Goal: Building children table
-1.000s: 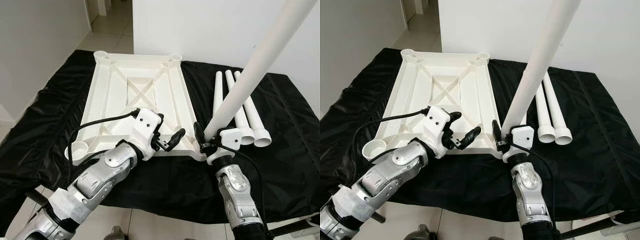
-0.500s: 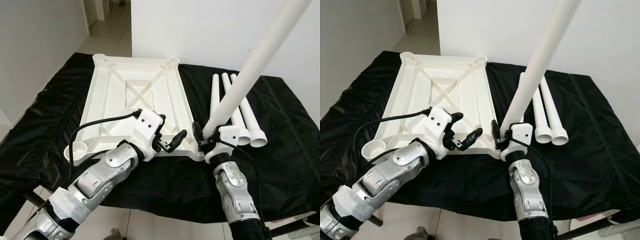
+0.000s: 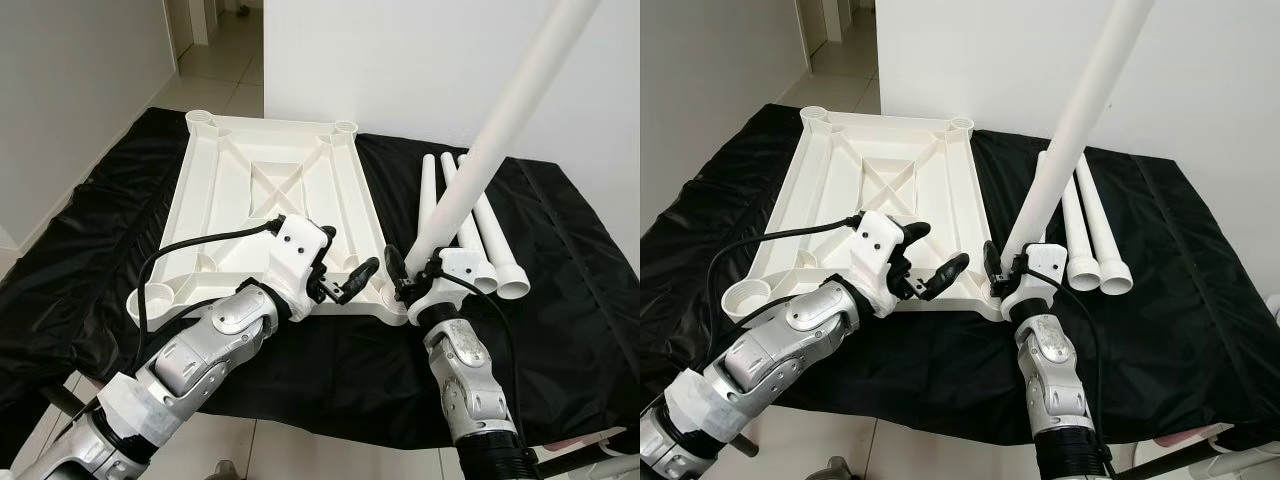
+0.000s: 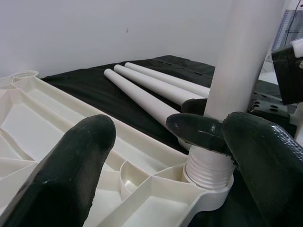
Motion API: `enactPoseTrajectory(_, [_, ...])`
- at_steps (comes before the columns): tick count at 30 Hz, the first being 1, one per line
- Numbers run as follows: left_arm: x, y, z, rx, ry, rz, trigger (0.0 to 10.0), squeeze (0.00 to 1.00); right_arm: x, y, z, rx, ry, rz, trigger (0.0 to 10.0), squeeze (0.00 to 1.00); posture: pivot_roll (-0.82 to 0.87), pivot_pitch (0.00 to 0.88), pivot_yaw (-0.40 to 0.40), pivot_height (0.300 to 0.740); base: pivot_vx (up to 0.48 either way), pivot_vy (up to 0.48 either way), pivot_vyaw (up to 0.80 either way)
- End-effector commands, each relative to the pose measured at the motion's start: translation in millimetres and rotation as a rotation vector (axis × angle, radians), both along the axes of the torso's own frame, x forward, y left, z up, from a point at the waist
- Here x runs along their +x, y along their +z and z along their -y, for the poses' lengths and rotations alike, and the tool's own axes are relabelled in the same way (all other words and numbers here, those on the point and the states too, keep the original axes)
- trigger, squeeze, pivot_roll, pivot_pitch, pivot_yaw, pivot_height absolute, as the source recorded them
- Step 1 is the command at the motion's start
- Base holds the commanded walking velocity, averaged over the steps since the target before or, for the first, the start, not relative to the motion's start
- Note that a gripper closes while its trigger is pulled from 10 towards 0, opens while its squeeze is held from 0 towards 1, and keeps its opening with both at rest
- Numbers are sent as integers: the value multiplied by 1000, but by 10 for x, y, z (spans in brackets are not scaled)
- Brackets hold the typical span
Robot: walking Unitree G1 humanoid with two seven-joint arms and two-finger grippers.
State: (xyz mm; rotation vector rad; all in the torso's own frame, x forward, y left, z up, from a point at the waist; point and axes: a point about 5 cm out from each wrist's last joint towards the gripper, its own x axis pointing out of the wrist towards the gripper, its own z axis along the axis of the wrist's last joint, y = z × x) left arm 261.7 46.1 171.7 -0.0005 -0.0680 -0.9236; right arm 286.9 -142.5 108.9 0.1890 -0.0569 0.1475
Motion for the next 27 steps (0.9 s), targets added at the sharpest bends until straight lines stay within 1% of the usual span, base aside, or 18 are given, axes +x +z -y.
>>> enactPoseTrajectory(1, [-197, 21, 106, 32, -428, 36, 10000, 0, -63, -270, 43, 62, -36, -143, 10000, 0, 18, 0, -33, 740, 0, 0, 0])
enactPoseTrajectory(2, [-197, 22, 109, 31, -427, 36, 10000, 0, -68, -265, 43, 43, -36, -129, 10000, 0, 20, 0, -36, 740, 0, 0, 0])
enactPoseTrajectory(4, [-197, 22, 109, 31, -427, 36, 10000, 0, -68, -265, 43, 43, -36, -129, 10000, 0, 20, 0, -36, 740, 0, 0, 0])
enactPoseTrajectory(5, [-197, 22, 109, 30, -425, 37, 10000, 0, -78, -261, 40, 17, -37, -113, 10000, 0, 21, 0, -37, 740, 0, 0, 0])
enactPoseTrajectory(7, [-197, 22, 109, 30, -425, 37, 10000, 0, -78, -261, 40, 17, -37, -113, 10000, 0, 21, 0, -37, 740, 0, 0, 0])
enactPoseTrajectory(8, [-196, 10, 104, 32, -420, 37, 10000, 0, -83, -225, 55, 3, -101, -76, 10000, 0, 17, 0, -37, 740, 0, 0, 0])
enactPoseTrajectory(9, [-195, 1, 100, 33, -417, 35, 10000, 0, -83, -189, 61, 18, -170, -52, 10000, 0, 15, 0, -37, 740, 0, 0, 0])
enactPoseTrajectory(10, [-195, 1, 100, 33, -417, 35, 10000, 0, -83, -189, 61, 18, -170, -52, 10000, 0, 15, 0, -37, 740, 0, 0, 0])
enactPoseTrajectory(12, [-192, -2, 96, 33, -414, 32, 10000, 0, -83, -135, 71, 7, -334, -25, 10000, 0, 15, 0, -38, 740, 0, 0, 0])
enactPoseTrajectory(14, [-192, -2, 96, 33, -414, 32, 10000, 0, -83, -135, 71, 7, -334, -25, 10000, 0, 15, 0, -38, 740, 0, 0, 0])
enactPoseTrajectory(15, [-191, -1, 96, 33, -413, 32, 10000, 0, -86, -124, 71, 14, -395, -21, 10000, 0, 20, 1, -42, 740, 0, 0, 0])
enactPoseTrajectory(16, [-191, -1, 96, 33, -413, 32, 10000, 0, -86, -124, 71, 14, -395, -21, 10000, 0, 20, 1, -42, 740, 0, 0, 0])
enactPoseTrajectory(17, [-188, 0, 94, 33, -411, 32, 10000, 0, -85, -123, 43, 26, -428, -29, 10000, 0, 23, 4, -45, 740, 0, 0, 0])
enactPoseTrajectory(18, [-188, 0, 94, 33, -411, 32, 10000, 0, -85, -123, 43, 26, -428, -29, 10000, 0, 23, 4, -45, 740, 0, 0, 0])
enactPoseTrajectory(19, [-185, -1, 90, 32, -407, 30, 10000, 0, -74, -107, -2, 26, -415, -25, 10000, 0, 20, 4, -42, 740, 0, 0, 0])
enactPoseTrajectory(21, [-192, -2, 92, 29, -407, 27, 10000, 0, -66, -82, -40, 23, -391, -19, 10000, 0, 20, 2, -44, 740, 0, 0, 0])
enactPoseTrajectory(26, [-188, 3, 100, 27, -407, 29, 10000, 0, -66, -76, -55, 14, -373, -7, 10000, 0, 15, 2, -44, 740, 0, 0, 0])
enactPoseTrajectory(27, [-184, 5, 100, 26, -406, 30, 10000, 0, -68, -68, -68, 28, -357, 6, 10000, 475, 14, 2, -43, 740, 0, 0, 0])
